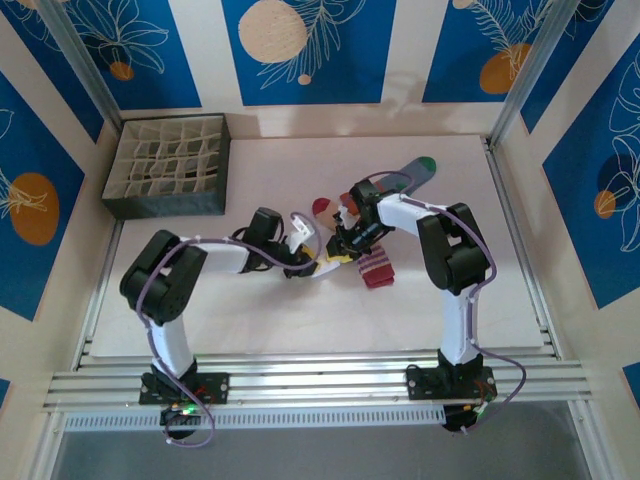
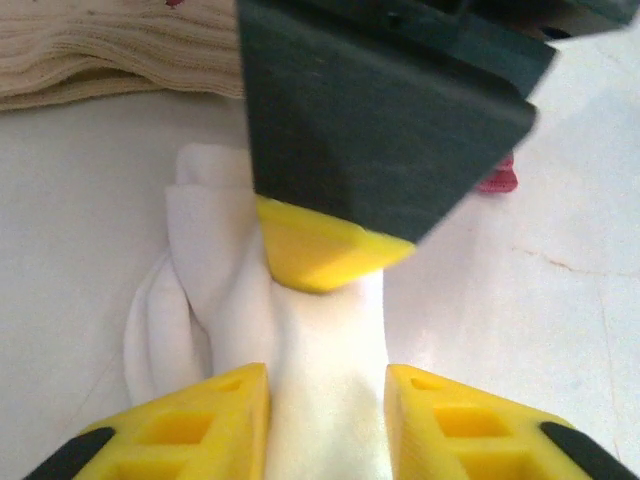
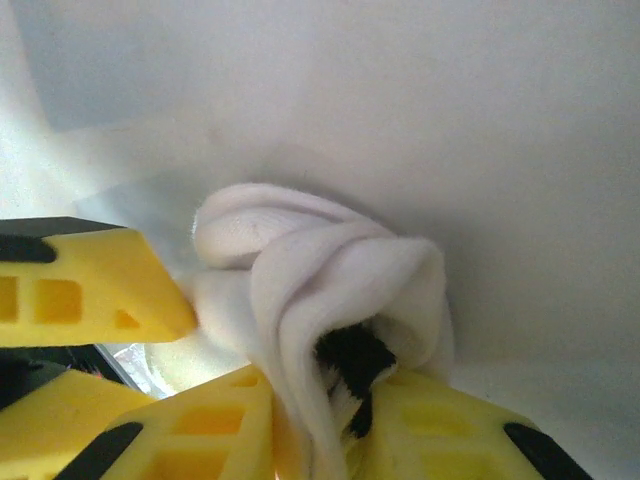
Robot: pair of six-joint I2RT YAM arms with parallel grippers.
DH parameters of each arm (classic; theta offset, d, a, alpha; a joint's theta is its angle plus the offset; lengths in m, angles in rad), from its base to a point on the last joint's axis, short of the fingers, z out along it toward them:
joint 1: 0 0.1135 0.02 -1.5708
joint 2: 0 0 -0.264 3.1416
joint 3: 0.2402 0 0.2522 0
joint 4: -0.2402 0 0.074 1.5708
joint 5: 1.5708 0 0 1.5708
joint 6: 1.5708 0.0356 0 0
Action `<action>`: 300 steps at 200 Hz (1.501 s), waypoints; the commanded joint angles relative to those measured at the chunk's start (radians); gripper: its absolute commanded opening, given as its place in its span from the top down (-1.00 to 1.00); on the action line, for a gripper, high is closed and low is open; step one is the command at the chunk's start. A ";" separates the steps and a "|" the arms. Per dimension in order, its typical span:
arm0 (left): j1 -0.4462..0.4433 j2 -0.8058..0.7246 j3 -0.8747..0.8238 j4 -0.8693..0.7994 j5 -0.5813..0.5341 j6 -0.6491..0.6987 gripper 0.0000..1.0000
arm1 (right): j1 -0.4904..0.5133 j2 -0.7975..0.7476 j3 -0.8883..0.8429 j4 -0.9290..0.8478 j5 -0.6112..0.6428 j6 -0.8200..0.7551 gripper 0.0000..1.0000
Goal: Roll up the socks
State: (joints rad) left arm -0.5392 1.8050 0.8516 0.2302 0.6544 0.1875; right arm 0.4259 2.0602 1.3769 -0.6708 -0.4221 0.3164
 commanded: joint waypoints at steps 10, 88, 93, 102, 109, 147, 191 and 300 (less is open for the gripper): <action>-0.048 -0.131 -0.117 0.085 -0.138 0.174 0.23 | 0.012 0.061 0.012 -0.086 0.105 -0.011 0.53; -0.273 -0.176 -0.233 0.321 -0.633 0.533 0.01 | 0.028 0.069 0.059 -0.147 0.123 -0.035 0.52; -0.275 -0.162 -0.231 0.327 -0.640 0.537 0.01 | 0.028 0.071 0.061 -0.151 0.123 -0.037 0.52; -0.275 -0.138 -0.222 0.333 -0.652 0.545 0.01 | 0.029 0.071 0.063 -0.157 0.121 -0.039 0.52; -0.275 -0.122 -0.217 0.339 -0.654 0.549 0.01 | 0.030 0.071 0.065 -0.163 0.119 -0.043 0.52; -0.275 -0.044 -0.186 0.341 -0.659 0.561 0.01 | 0.028 0.070 0.067 -0.188 0.116 -0.055 0.51; -0.278 -0.005 -0.176 0.362 -0.681 0.556 0.89 | 0.027 0.054 0.059 -0.180 0.086 -0.064 0.30; -0.070 0.009 0.006 -0.064 -0.007 0.109 1.00 | -0.103 -0.358 -0.201 0.165 -0.013 -0.226 -0.19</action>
State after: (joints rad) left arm -0.6468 1.7714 0.8246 0.3000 0.4152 0.4419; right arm 0.3195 1.7634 1.2209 -0.5957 -0.3904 0.1623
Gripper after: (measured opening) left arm 0.044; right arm 0.589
